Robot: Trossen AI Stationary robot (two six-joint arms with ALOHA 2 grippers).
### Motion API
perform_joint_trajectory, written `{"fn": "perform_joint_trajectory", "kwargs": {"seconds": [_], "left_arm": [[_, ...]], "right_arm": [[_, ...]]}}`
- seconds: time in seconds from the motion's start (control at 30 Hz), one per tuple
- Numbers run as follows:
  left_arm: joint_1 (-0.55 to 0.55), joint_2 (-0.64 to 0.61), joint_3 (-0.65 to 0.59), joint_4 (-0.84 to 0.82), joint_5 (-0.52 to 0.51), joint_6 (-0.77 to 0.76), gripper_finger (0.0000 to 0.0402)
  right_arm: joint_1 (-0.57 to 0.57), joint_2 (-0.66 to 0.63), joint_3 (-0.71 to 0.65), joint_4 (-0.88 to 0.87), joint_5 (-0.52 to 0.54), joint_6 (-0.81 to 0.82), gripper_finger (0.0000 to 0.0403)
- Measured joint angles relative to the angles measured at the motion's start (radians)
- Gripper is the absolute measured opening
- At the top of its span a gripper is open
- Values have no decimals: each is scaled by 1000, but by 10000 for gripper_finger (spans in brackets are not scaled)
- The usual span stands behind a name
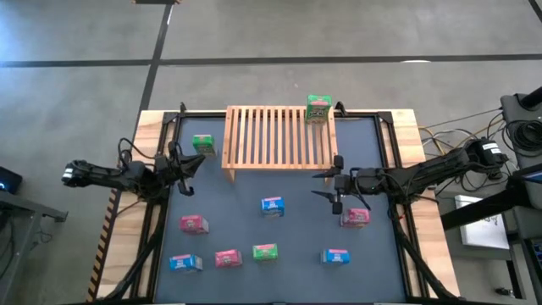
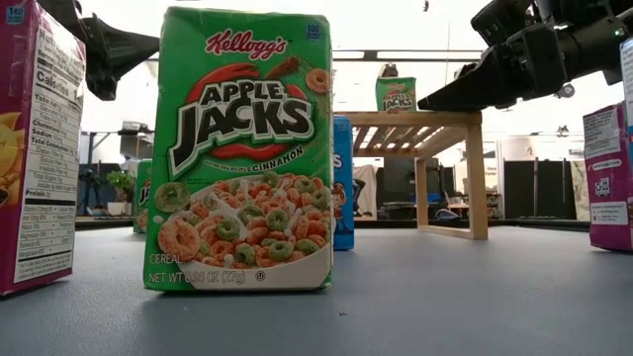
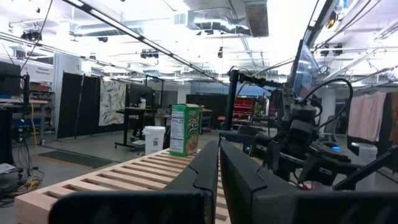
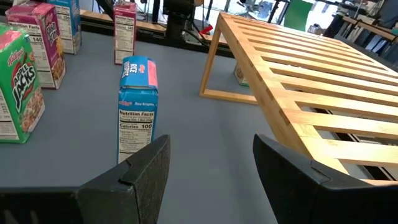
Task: Stack cereal on shelf
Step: Put the top green cereal box on the shelf aligned with the other green cereal box
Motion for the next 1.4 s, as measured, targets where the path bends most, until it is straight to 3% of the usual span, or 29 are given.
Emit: {"fn": "perform_joint_trajectory", "kwargs": {"seconds": [0.13, 0.27, 0.43, 0.53, 0.63, 0.77, 0.9, 1.07, 1.4], "left_arm": [[1, 0, 1, 11, -6, -14, 1], [3, 0, 79, -52, -110, 12, 9], [4, 37, 285, -392, -175, -19, 58], [4, 100, 415, -619, -302, -56, 102], [4, 181, 528, -850, -415, -148, 151], [5, 290, 635, -1101, -448, -301, 215], [30, 403, 698, -1232, -449, -401, 258], [103, 544, 768, -1308, -435, -405, 279], [457, 756, 879, -1403, -137, -172, 271]], "right_arm": [[0, 0, 0, -1, -2, -9, 219], [0, 0, 0, 0, -4, -8, 219], [0, 0, 0, 3, -6, -17, 219], [-2, 1, 0, 6, -6, -25, 219], [-2, 1, 0, 14, -9, -25, 219], [-2, 1, 0, 22, -9, -31, 219], [-2, 1, 0, 28, -8, -32, 219], [-2, 1, 0, 38, -6, -31, 219], [-2, 1, 0, 36, -7, -21, 219]]}}
